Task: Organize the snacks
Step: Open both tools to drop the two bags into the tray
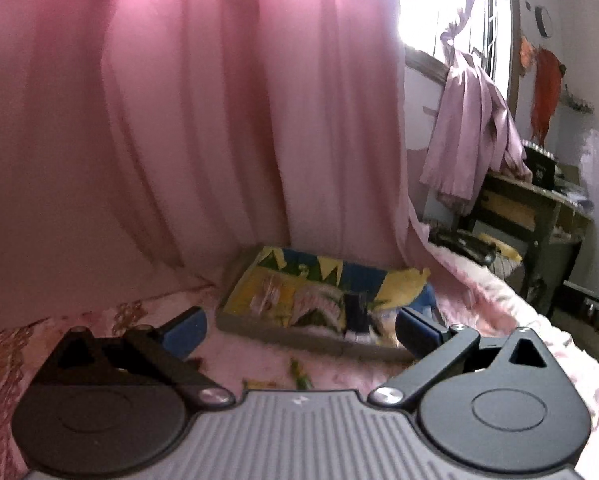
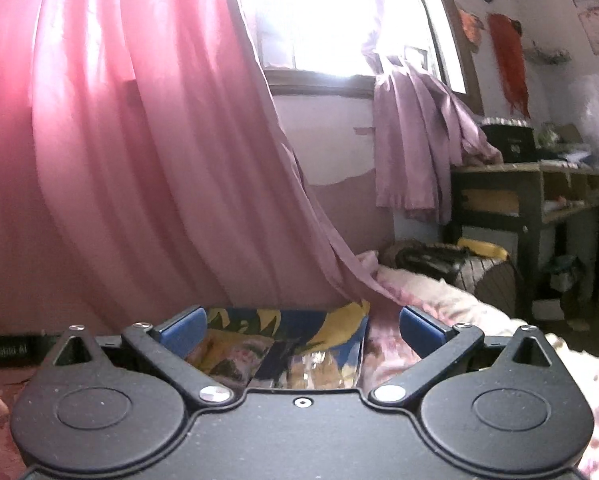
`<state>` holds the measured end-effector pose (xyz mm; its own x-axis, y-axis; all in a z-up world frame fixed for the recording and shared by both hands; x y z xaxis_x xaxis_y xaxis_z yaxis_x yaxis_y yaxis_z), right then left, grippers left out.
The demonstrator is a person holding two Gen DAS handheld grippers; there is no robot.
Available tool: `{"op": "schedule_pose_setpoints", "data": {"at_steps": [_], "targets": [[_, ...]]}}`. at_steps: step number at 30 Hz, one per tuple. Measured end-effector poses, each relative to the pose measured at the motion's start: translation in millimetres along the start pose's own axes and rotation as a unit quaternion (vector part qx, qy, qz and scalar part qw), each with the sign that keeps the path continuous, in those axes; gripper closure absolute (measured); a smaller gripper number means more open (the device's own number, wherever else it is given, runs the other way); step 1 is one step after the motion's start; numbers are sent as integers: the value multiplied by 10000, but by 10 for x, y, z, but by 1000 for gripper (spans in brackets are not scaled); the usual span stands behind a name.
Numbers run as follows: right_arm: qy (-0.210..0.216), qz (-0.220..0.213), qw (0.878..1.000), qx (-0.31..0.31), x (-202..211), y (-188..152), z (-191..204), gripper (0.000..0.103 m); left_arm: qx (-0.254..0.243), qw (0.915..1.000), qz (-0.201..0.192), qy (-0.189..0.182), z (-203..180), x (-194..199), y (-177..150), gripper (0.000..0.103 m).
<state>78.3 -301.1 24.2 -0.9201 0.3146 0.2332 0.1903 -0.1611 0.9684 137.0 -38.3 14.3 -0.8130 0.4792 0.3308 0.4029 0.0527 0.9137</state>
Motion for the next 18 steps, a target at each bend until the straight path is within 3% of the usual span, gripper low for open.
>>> {"op": "schedule_pose_setpoints", "data": {"at_steps": [5, 12, 18], "targets": [[-38, 253, 9996, -127, 218, -130, 10, 1, -166, 9997, 158, 83, 20, 256, -214, 0], [-336, 996, 9942, 240, 267, -437, 176, 1, 53, 9924, 1112, 528, 188, 277, -563, 0], [-265, 1350, 9891, 517, 259, -618, 342, 1, 405, 9905, 1170, 591, 301, 347, -607, 0]]}}
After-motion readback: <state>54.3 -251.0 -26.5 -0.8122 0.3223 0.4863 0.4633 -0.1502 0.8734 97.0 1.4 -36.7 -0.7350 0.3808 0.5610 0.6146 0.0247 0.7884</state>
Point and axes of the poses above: each gripper's, at about its wrist camera, not at the fingertips, and x roughly against the way its jaws point, z to its left, y to its top, the point moved 2 cm from there along -x, roughly the way its jaws point, and after that the axes turned 13 degrees about -y, right-handed, at the moved point
